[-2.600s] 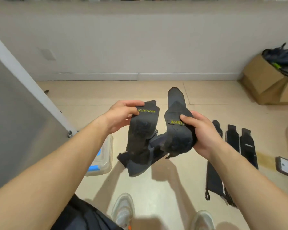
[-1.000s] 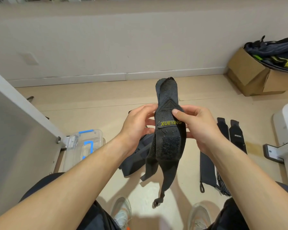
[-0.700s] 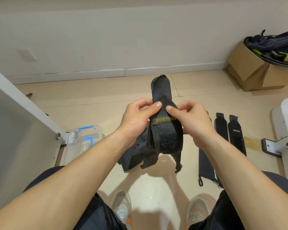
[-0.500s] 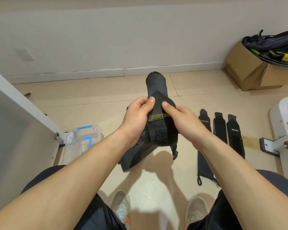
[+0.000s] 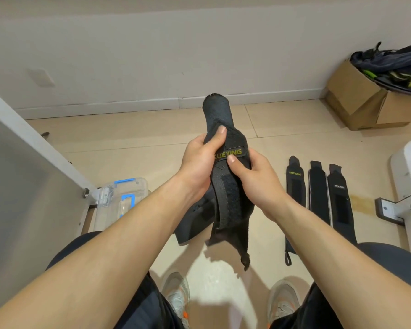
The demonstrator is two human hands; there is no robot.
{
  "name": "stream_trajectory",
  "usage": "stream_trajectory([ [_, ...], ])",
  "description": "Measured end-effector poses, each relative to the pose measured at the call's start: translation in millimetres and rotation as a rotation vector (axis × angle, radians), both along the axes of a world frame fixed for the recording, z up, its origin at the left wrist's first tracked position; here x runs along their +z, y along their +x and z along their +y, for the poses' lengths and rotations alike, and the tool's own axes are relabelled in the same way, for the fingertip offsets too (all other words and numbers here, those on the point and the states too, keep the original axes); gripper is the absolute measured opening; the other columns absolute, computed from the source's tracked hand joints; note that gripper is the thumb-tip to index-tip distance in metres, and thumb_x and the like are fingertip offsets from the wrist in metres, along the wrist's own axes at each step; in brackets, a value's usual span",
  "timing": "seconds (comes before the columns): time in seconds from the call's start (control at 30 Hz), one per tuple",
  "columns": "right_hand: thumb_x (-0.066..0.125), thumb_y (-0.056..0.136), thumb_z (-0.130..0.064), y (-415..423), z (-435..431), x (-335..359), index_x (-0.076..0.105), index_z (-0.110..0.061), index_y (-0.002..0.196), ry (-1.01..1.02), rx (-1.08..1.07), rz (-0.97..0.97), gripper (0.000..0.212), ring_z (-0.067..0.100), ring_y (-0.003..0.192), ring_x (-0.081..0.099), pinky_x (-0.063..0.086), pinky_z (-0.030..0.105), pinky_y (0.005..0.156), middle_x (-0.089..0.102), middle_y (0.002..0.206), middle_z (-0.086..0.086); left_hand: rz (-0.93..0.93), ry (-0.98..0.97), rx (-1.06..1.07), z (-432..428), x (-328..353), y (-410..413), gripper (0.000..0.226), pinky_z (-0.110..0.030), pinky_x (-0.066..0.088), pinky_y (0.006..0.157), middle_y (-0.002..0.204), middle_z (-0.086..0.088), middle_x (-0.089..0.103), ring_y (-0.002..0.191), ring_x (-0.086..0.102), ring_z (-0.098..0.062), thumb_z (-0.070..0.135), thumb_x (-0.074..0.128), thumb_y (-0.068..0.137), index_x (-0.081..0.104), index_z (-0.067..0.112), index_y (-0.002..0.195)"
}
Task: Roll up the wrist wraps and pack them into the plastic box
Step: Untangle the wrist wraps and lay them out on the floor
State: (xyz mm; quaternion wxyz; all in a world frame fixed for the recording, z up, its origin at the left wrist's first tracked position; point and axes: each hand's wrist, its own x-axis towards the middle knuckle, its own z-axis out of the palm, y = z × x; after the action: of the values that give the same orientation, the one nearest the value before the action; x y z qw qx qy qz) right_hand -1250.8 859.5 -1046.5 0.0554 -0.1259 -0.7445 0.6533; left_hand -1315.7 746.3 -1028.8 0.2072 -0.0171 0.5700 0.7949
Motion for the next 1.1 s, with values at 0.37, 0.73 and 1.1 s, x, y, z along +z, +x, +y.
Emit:
stream_trajectory([
  [0.37,0.052,0.097,-0.053,1,1,14,0.064,-0.017,0.108,0.044,-0.052,0.069,0.039,0.026,0.099,0.071,0.054,0.057,0.092,0.074,0.102,0.007,0.083,-0.02,-0.101,-3,-4,5,0.026,-0.042,0.06,0.085,0.105,-0.017,0.076,0.096,0.075,-0.032,0.021,0.068,0.097,0.068,0.004,0.116],
  [0.73,0.043,0.11,-0.03,-23,16,11,0.065,-0.017,0.109,-0.28,-0.345,0.14,0.025,0.023,0.101,0.073,0.059,0.045,0.094,0.075,0.106,0.007,0.154,-0.257,-0.256,12,-38,26,0.044,-0.042,0.055,0.102,0.111,0.003,0.077,0.106,0.073,-0.016,0.045,0.076,0.085,0.069,0.02,0.12],
  [1.1,0.042,0.108,-0.041,-36,75,7,0.065,-0.018,0.115,-0.516,-0.601,0.079,0.033,0.028,0.099,0.074,0.062,0.051,0.086,0.075,0.111,0.01,0.025,-0.423,-0.692,-8,-101,25,0.025,-0.033,0.056,0.098,0.115,0.0,0.077,0.109,0.072,-0.018,0.022,0.068,0.098,0.068,0.015,0.122],
])
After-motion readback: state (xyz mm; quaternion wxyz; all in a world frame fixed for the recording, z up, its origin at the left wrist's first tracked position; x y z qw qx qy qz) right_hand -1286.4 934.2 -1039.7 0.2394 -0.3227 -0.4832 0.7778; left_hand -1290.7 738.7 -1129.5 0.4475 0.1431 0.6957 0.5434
